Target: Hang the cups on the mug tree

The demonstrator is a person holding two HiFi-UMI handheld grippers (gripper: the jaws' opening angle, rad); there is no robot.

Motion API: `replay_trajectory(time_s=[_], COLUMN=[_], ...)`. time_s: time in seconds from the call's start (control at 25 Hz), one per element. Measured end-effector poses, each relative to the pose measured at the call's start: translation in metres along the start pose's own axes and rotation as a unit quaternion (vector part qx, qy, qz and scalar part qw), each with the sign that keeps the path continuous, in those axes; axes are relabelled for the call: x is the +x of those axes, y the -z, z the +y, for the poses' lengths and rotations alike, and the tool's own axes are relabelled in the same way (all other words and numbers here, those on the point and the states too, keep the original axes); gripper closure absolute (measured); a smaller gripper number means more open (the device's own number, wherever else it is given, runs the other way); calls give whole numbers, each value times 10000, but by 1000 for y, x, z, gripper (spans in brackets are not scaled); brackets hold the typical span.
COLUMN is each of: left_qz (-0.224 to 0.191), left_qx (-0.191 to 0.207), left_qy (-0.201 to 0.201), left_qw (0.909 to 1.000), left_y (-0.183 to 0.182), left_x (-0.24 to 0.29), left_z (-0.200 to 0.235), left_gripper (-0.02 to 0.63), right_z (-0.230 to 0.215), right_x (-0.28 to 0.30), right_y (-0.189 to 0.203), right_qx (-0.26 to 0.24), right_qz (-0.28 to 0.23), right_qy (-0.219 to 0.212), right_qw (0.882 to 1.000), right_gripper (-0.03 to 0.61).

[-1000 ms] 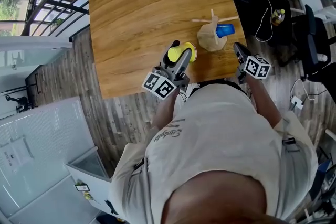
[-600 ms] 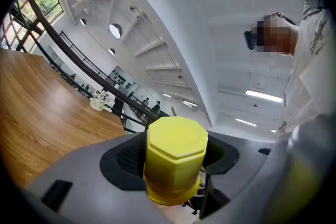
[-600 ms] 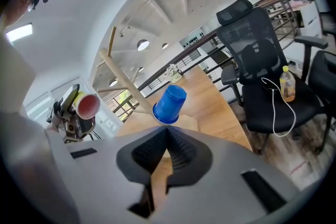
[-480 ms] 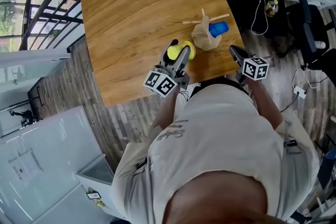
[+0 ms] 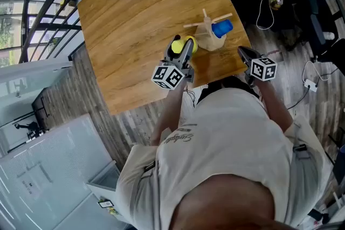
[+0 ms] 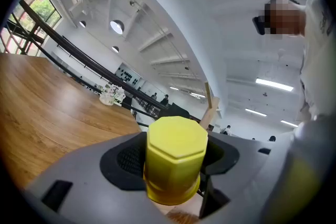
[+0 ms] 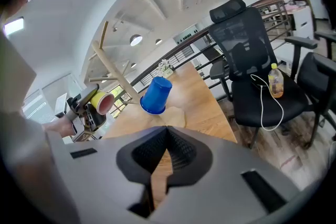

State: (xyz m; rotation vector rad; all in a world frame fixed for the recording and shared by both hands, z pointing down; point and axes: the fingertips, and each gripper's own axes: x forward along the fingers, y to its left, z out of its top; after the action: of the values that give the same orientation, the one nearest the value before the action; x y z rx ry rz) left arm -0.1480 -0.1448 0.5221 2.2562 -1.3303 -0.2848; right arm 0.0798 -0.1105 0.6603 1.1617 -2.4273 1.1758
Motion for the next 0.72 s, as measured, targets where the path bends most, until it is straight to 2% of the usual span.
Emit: replay_trajectory(time_s=[0.2, 0.72], left_qz=[-48, -15], left_qx=[-151, -967], left_qy=[-12, -11], left_qw=[9999, 9953], left_y=[8, 47], left_x=[15, 51], left_z=[17, 45], left_gripper=[328, 328], right_z=[-3, -23], right_x=[-7, -30], right_y=[4, 16], right_qx=[24, 59], right_qz=[-23, -113], right_qy=[73, 547], right_qw=[10000, 9984], right_gripper=[584, 584])
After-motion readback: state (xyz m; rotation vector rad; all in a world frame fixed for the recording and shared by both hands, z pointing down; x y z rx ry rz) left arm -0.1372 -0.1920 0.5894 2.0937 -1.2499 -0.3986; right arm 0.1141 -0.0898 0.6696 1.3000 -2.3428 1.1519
